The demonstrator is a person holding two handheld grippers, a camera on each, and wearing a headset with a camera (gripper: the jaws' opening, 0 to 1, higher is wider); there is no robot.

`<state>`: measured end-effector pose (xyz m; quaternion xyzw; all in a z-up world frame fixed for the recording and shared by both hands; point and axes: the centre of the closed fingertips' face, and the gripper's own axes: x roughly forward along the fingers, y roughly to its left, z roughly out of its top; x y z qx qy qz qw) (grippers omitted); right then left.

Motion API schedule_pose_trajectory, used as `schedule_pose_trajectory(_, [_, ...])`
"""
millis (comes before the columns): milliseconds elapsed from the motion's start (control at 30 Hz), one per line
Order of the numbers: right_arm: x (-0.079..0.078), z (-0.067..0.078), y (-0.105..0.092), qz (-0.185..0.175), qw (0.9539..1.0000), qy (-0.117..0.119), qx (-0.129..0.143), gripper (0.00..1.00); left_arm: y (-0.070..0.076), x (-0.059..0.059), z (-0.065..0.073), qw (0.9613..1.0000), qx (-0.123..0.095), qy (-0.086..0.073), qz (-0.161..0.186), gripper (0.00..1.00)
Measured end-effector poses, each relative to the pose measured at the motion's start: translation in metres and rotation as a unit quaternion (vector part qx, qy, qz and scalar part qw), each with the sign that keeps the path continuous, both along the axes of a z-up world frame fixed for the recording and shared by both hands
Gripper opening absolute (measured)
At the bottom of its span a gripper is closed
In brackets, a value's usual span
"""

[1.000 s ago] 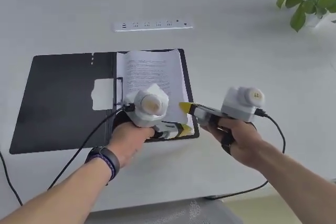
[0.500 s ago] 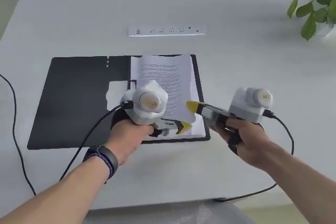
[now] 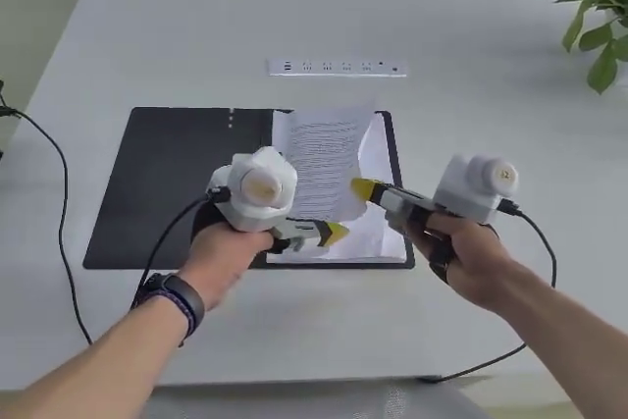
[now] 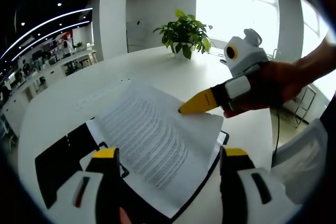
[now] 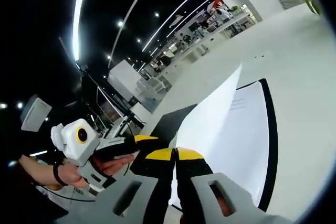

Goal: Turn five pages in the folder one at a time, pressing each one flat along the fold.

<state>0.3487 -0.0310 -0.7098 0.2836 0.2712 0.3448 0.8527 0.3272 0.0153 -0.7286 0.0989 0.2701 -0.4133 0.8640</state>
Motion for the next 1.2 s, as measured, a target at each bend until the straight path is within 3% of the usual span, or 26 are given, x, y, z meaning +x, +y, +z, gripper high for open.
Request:
schedule_pose_trajectory(267, [0.004, 0.019, 0.037, 0.029, 0.9994, -0.019, 0.008, 0.0, 0.041, -0.001, 0.008, 0.9994, -0.007, -0.005, 0.034, 0.77])
schedule_pose_trajectory(700, [0.002, 0.033, 0.105, 0.085, 0.9957, -0.033, 0.015, 0.0, 0.106, -0.013, 0.006, 0.9954, -0.017, 0.0, 0.094, 0.79])
schedule_pose_trajectory(1000, [-0.003, 0.038, 0.159, 0.13, 0.9907, -0.035, 0.02, 0.0, 0.148, -0.024, 0.014, 0.9919, -0.019, -0.01, 0.126, 0.79])
schedule_pose_trajectory(1200, [-0.007, 0.028, 0.194, 0.153, 0.9878, -0.024, 0.017, 0.0, 0.181, -0.035, 0.012, 0.9874, -0.019, -0.008, 0.157, 0.79])
